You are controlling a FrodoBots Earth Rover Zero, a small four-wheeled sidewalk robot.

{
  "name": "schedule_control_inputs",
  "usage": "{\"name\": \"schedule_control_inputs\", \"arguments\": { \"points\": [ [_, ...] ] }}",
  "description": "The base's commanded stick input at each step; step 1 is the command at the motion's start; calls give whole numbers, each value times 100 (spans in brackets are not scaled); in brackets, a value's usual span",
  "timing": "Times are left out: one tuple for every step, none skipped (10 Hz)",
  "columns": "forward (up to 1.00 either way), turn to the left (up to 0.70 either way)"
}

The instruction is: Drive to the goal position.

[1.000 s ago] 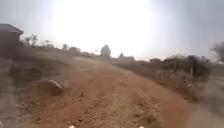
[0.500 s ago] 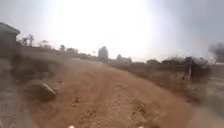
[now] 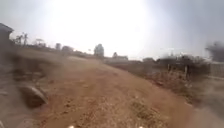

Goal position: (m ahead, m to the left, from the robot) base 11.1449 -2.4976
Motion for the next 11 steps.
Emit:
{"name": "schedule_control_inputs", "arguments": {
  "points": [
    [45, 0],
    [45, 0],
    [45, 0],
    [45, 0],
    [45, 0],
    [45, 0],
    [45, 0],
    [45, 0],
    [45, 0],
    [45, 0],
    [45, 0]
  ]
}}
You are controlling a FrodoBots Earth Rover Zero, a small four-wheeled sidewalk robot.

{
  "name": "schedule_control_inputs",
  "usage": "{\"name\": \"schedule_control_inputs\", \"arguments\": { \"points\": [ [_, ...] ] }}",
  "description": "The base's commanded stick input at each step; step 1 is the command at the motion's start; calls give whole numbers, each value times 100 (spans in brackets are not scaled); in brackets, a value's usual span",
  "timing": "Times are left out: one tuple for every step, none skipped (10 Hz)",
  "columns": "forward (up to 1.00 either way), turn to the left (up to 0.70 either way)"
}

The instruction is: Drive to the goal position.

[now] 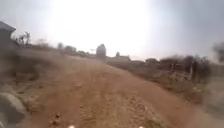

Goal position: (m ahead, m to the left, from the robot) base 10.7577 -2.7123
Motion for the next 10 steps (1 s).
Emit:
{"name": "schedule_control_inputs", "arguments": {
  "points": [
    [45, 27],
    [45, 27],
    [45, 27],
    [45, 0],
    [45, 0],
    [45, 0],
    [45, 0],
    [45, 0],
    [45, 0],
    [45, 0]
  ]
}}
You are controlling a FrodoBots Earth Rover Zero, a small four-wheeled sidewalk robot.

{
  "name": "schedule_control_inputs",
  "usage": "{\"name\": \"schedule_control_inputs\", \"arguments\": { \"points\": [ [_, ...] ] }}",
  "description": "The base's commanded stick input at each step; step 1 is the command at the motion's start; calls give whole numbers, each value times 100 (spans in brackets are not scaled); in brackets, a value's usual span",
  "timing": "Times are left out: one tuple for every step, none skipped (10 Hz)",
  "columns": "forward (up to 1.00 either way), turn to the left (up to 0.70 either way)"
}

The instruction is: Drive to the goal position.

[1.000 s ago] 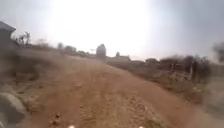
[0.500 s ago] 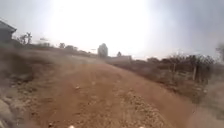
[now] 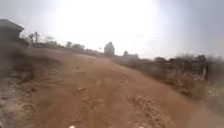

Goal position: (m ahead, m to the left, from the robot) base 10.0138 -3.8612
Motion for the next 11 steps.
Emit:
{"name": "schedule_control_inputs", "arguments": {
  "points": [
    [45, 0],
    [45, 0],
    [45, 27],
    [45, 27],
    [45, 27],
    [45, 0],
    [45, 0],
    [45, 0],
    [45, 0],
    [45, 0],
    [45, 0]
  ]
}}
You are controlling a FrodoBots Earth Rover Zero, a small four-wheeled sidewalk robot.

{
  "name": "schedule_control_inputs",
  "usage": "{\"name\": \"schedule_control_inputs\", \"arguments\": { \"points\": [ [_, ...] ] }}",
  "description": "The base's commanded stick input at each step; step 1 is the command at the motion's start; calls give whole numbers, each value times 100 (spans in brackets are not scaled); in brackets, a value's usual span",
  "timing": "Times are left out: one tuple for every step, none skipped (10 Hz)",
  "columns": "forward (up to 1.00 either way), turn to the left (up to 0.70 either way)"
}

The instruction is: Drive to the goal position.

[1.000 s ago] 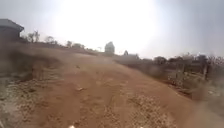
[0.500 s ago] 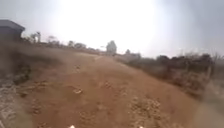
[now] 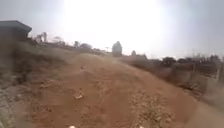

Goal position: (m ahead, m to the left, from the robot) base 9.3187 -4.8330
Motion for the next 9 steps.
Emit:
{"name": "schedule_control_inputs", "arguments": {
  "points": [
    [45, 0],
    [45, 0],
    [45, 0],
    [45, 0],
    [45, 0],
    [45, 0],
    [45, -9],
    [45, -19],
    [45, -27]
  ]
}}
